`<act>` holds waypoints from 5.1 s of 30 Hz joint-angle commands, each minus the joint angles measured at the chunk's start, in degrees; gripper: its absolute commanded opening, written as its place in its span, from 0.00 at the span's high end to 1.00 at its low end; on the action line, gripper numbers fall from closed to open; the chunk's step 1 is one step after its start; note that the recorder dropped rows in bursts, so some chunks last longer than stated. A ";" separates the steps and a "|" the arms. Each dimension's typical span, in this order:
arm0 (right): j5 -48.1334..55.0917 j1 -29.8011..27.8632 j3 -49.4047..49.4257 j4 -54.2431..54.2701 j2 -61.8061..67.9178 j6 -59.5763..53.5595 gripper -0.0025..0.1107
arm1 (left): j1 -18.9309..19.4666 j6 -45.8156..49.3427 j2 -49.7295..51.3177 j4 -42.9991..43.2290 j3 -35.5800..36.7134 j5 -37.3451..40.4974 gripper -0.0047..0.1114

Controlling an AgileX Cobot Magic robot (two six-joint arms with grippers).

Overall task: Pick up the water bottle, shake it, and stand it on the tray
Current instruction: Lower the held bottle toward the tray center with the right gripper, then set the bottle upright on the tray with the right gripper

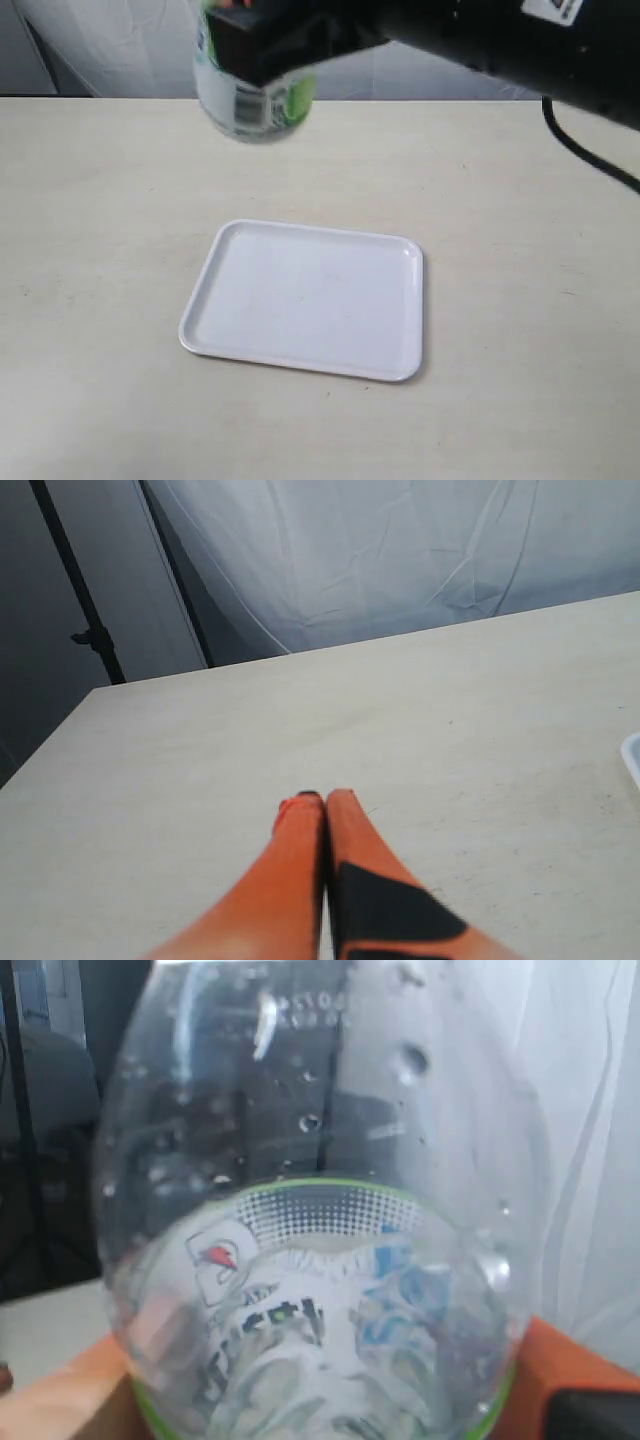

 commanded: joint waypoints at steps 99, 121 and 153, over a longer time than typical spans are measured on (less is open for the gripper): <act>-3.30 1.94 13.37 33.81 1.98 -34.76 0.99 | -0.03 -0.21 -0.26 -0.18 0.21 0.12 0.96; -21.44 0.59 13.37 30.01 7.77 -27.57 0.99 | -0.03 -0.21 -0.26 -0.18 0.21 0.12 0.96; -37.05 1.19 13.37 34.37 36.33 -12.45 0.17 | -0.03 -0.21 -0.26 -0.18 0.21 0.12 0.96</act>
